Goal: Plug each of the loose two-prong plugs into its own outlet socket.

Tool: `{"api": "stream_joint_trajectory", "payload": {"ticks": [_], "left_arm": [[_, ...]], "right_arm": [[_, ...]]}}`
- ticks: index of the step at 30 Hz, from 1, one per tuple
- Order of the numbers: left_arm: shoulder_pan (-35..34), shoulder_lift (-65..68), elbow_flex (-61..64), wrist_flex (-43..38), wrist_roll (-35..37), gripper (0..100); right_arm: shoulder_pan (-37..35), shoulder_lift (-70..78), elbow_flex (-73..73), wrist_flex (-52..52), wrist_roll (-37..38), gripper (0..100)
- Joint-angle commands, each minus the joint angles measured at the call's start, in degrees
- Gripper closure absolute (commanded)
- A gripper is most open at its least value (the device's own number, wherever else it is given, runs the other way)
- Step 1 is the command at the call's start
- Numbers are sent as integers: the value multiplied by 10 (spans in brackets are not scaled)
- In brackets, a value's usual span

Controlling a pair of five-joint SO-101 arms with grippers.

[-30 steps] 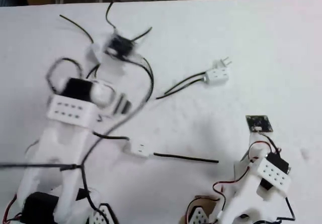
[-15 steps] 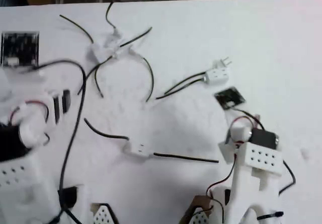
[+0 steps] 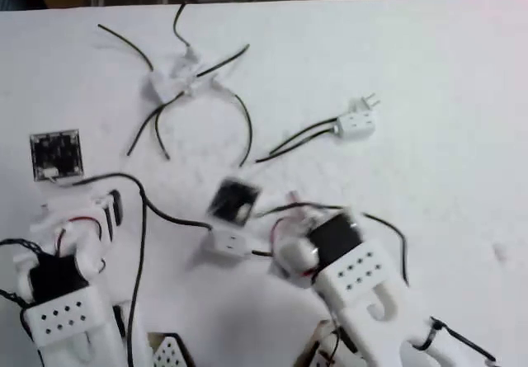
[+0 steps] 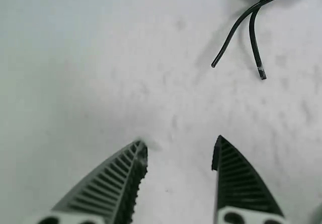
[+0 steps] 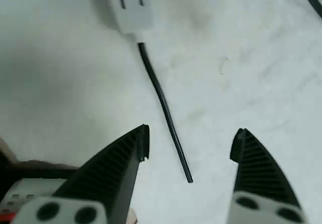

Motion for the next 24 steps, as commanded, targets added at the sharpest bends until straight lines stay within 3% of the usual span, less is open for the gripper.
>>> {"api": "stream_joint_trajectory", "payload": {"ticks": [1,9,24], "left_arm": [[-7,-46,60,-31,8,783],[-9,-141,117,-32,31,783],[-9,-327,181,17,31,783]], "right_arm": [[-82,23,-27,-1,-4,705],[-126,233,-54,-133,-3,662],[-126,503,-223,-175,-7,662]]}}
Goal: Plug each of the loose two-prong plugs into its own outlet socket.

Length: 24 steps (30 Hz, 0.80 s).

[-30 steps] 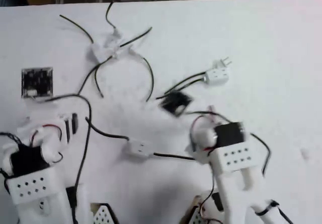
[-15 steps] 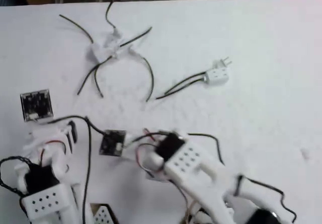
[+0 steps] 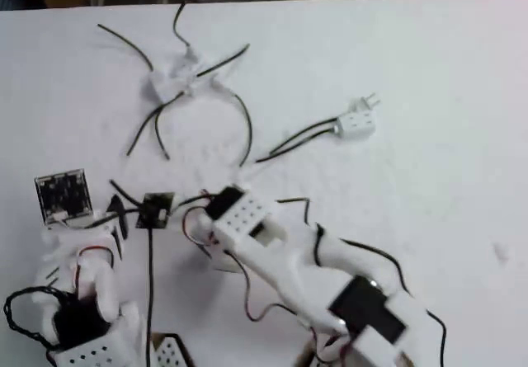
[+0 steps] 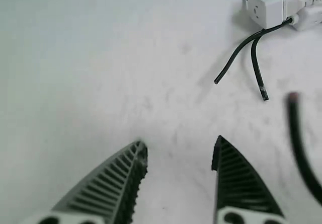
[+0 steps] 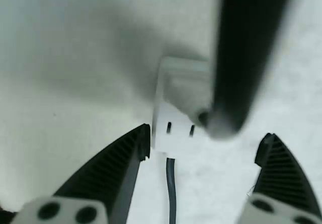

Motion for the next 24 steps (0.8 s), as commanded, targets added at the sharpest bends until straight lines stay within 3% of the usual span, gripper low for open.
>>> {"api": "stream_joint_trajectory", "payload": {"ticks": [1,5,11,17,24], "left_arm": [[-4,-14,-2,6,5,783],[-5,-13,-2,6,5,783],[-5,-13,-2,6,5,783],[-5,-13,-2,6,5,783],[-5,-13,-2,7,5,783]], "right_arm": [[-4,38,-45,-6,-4,662],[-1,102,-77,-6,-4,681],[1,166,-149,20,-4,963],[69,146,-254,120,-3,950],[260,149,-491,180,0,950]]}}
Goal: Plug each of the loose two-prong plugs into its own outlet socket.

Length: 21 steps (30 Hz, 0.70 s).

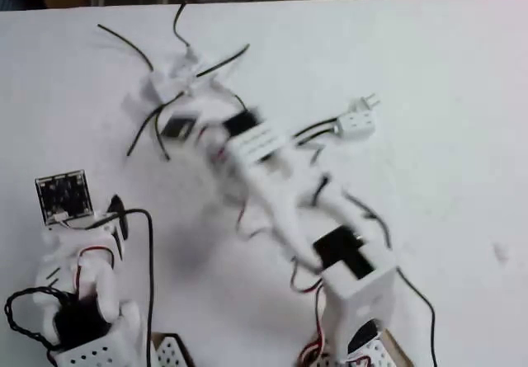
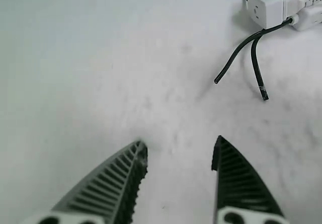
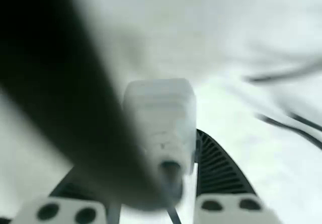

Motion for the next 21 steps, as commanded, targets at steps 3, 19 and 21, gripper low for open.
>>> {"api": "stream_joint_trajectory", "payload": {"ticks": [3,19,21], "left_arm": [[-5,-6,-3,3,5,783],[-5,-6,-1,4,5,783],[-5,-6,-1,4,5,783]], "right_arm": [[135,27,-251,2,2,950],[198,463,-745,-194,135,933],[204,500,-751,-215,135,879]]}}
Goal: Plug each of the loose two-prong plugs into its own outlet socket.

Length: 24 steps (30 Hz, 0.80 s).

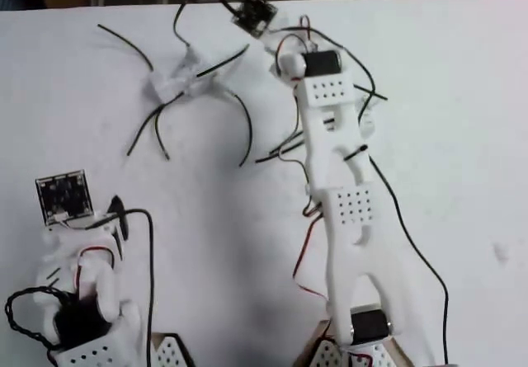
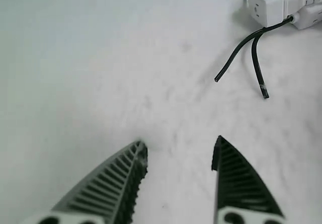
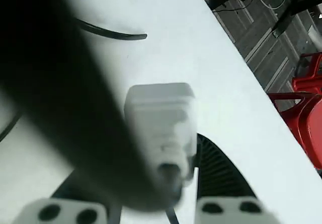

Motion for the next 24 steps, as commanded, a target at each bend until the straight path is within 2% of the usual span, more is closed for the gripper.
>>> {"api": "stream_joint_trajectory", "payload": {"ticks": [1,5,10,16,21,24], "left_arm": [[-5,-6,-3,2,5,783],[-5,-6,-3,1,5,783],[-4,-6,-2,1,5,783],[-3,-6,3,-1,4,782],[0,-6,5,-17,5,782],[40,-5,2,-17,5,782]], "right_arm": [[13,39,-45,-43,-4,846],[25,67,-48,-80,-68,755],[42,44,-76,-87,-147,718],[76,-29,-133,3,-237,703],[134,-93,-146,121,-240,703],[191,-124,-145,168,-237,703]]}}
